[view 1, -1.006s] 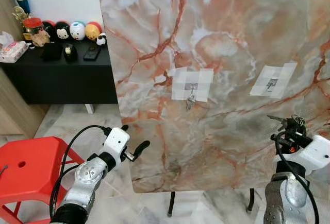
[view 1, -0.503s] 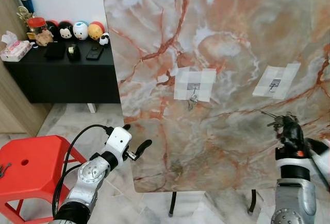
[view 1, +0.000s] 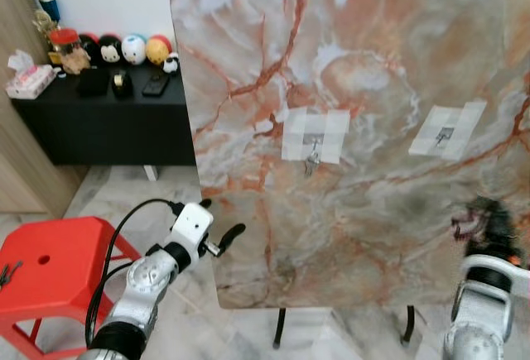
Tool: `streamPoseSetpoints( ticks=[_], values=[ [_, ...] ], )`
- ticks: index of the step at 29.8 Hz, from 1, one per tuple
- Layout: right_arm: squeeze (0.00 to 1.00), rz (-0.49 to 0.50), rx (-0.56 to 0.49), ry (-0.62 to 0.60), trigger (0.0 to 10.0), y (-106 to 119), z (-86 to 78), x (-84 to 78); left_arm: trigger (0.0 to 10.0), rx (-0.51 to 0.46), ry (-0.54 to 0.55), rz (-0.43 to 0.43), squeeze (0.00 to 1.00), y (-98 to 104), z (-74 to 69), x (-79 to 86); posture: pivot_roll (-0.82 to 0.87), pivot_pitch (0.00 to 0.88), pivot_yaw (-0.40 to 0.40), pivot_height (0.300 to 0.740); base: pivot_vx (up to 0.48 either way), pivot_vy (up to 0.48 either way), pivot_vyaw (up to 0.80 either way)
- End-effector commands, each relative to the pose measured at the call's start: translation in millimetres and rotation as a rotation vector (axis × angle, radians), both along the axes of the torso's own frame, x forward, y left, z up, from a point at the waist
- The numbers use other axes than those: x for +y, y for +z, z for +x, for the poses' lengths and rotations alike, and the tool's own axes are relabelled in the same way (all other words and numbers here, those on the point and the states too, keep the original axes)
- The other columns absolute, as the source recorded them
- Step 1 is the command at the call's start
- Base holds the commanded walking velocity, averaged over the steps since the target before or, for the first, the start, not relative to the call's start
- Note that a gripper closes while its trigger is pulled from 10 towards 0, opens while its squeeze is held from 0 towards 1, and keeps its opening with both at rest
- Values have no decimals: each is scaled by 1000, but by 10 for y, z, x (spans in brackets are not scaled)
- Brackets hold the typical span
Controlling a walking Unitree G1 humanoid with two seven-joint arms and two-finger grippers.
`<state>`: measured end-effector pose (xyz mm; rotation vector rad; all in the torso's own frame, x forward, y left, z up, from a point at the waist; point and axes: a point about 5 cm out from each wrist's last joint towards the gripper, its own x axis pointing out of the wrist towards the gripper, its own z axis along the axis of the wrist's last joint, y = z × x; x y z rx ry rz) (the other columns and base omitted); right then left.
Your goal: Hang keys on a hook
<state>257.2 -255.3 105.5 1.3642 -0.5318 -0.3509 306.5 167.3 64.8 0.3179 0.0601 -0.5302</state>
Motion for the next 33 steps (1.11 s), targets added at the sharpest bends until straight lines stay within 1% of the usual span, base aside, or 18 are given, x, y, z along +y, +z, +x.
streamPoseSetpoints(
  ticks=[1, 3, 6, 9, 10, 11, 12, 13, 15, 17, 18, 19, 22, 27, 30, 31, 32, 33],
  values=[
    [0, 23, -3, 40, 10000, -36, 59, 102, 10000, -28, -14, 18, 945, 49, 27, -18, 13, 0, -57, 740, 0, 0, 0],
    [0, -15, 14, 72, 10000, -49, 91, 153, 10000, -27, -16, 28, 949, 40, 23, -13, 15, 0, -58, 740, 0, 0, 0],
    [0, -9, 0, 128, 10000, -55, 126, 224, 10000, -28, -13, 32, 945, 38, 21, -2, 15, 0, -60, 740, 0, 0, 0],
    [0, -59, -63, 214, 10000, 12, 165, 323, 10000, -28, -13, 34, 945, 38, 19, 7, 15, 0, -60, 740, 0, 0, 0],
    [0, -134, -72, 273, 10000, 51, 195, 399, 10000, -28, -12, 35, 945, 38, 21, 7, 15, 0, -59, 740, 0, 0, 0],
    [0, -99, -149, 306, 10000, 106, 198, 441, 10000, -29, -14, 40, 945, 38, 22, 2, 17, 0, -62, 740, 0, 0, 0],
    [0, -82, -171, 309, 10000, 118, 197, 444, 10000, -29, -15, 41, 945, 38, 23, 1, 17, 0, -62, 740, 0, 0, 0],
    [0, -54, -239, 315, 10000, 174, 172, 444, 10000, -30, -16, 44, 941, 40, 24, 0, 22, 0, -63, 740, 0, 0, 0],
    [0, -33, -326, 326, 10000, 246, 131, 448, 10000, -32, -17, 46, 945, 41, 25, 4, 21, 0, -63, 740, 0, 0, 0],
    [0, -12, -436, 377, 10000, 318, 55, 482, 10000, -33, -15, 47, 941, 41, 25, 6, 20, 0, -63, 740, 0, 0, 0],
    [0, -6, -446, 395, 10000, 309, 40, 495, 10000, -33, -16, 48, 941, 41, 25, 6, 20, 0, -63, 740, 0, 0, 0],
    [0, -4, -448, 406, 10000, 298, 33, 502, 10000, -33, -17, 49, 941, 40, 25, 6, 20, 0, -63, 740, 0, 0, 0],
    [0, 69, -466, 389, 10000, 246, 4, 462, 10000, -33, -20, 54, 945, 39, 23, 8, 22, 0, -63, 740, 0, 0, 0],
    [0, 94, -504, 382, 10000, 242, -10, 423, 10000, -32, -22, 59, 941, 38, 21, 14, 24, 0, -61, 740, 0, 0, 0],
    [0, 54, -429, 375, 10000, 162, 37, 415, 10000, -31, -24, 62, 937, 35, 20, 20, 23, 0, -62, 740, 0, 0, 0],
    [0, 44, -369, 354, 10000, 100, 64, 401, 10000, -31, -25, 64, 937, 34, 18, 20, 26, 0, -62, 740, 0, 0, 0],
    [0, 44, -369, 354, 10000, 100, 64, 401, 10000, -31, -25, 64, 937, 34, 18, 20, 26, 0, -62, 740, 0, 0, 0],
    [0, 47, -326, 327, 10000, 49, 81, 378, 10000, -31, -26, 67, 937, 33, 18, 20, 26, 0, -62, 740, 0, 0, 0]
  ],
)
